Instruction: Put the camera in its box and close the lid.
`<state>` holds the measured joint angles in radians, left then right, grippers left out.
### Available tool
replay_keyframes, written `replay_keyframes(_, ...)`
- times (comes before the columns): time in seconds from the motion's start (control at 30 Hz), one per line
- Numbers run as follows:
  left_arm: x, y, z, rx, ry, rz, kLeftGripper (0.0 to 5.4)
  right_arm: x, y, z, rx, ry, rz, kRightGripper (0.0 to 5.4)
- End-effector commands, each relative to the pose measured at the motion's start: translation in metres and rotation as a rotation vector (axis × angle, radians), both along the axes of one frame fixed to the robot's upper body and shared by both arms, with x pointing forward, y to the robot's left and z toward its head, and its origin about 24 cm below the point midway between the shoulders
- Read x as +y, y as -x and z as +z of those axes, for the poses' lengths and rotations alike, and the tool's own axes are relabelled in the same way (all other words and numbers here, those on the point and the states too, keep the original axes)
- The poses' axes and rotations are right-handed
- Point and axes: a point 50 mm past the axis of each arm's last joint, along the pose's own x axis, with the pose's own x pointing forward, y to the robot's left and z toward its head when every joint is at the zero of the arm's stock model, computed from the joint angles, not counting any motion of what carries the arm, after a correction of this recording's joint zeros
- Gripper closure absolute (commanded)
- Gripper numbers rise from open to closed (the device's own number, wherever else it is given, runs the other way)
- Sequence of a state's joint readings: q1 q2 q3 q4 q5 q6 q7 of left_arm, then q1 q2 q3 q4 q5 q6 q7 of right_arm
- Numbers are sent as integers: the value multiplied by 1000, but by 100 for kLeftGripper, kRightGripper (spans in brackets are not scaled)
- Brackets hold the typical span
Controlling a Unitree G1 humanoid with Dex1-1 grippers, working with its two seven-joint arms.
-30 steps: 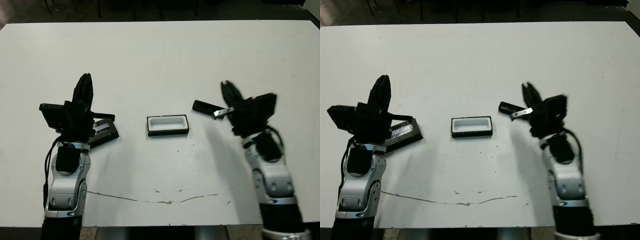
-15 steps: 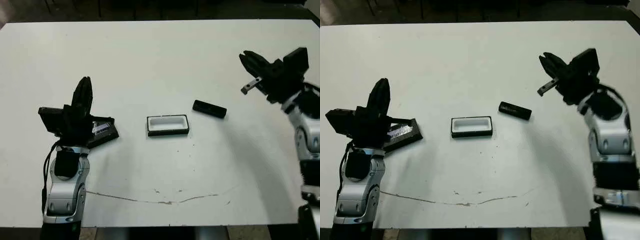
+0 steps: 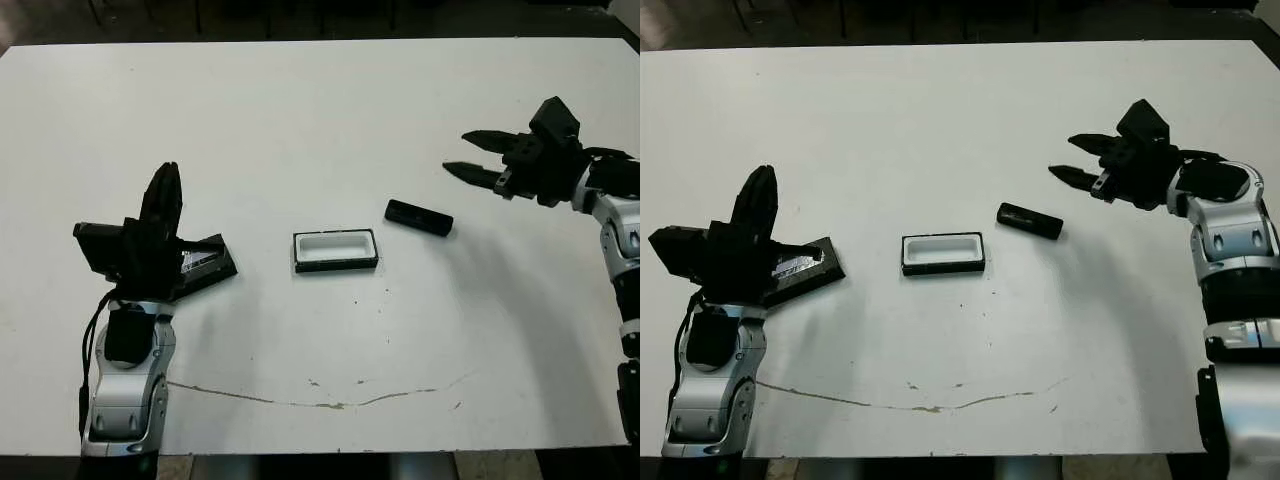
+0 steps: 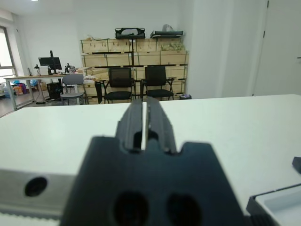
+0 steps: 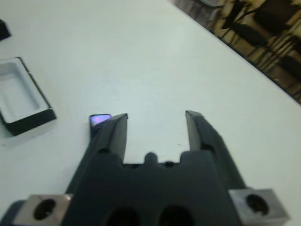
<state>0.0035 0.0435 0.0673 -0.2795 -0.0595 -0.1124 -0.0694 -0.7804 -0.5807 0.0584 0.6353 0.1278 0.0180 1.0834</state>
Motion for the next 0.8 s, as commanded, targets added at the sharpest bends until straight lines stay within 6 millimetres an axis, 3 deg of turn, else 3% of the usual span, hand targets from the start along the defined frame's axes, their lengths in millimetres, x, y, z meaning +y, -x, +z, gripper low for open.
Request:
replay_keyframes(0.03,6,3,-7,39,-23,3,540,-1,-1,-4,59,-16,40,219)
replay_keyframes(0.43,8,4,-8,63,-43,-2,540,-3,-2,-7,131,-49,89,9)
replay_keyframes(0.8,7,3,-7,73,-55,-10,540,9,-1,-27,198,-23,96,1)
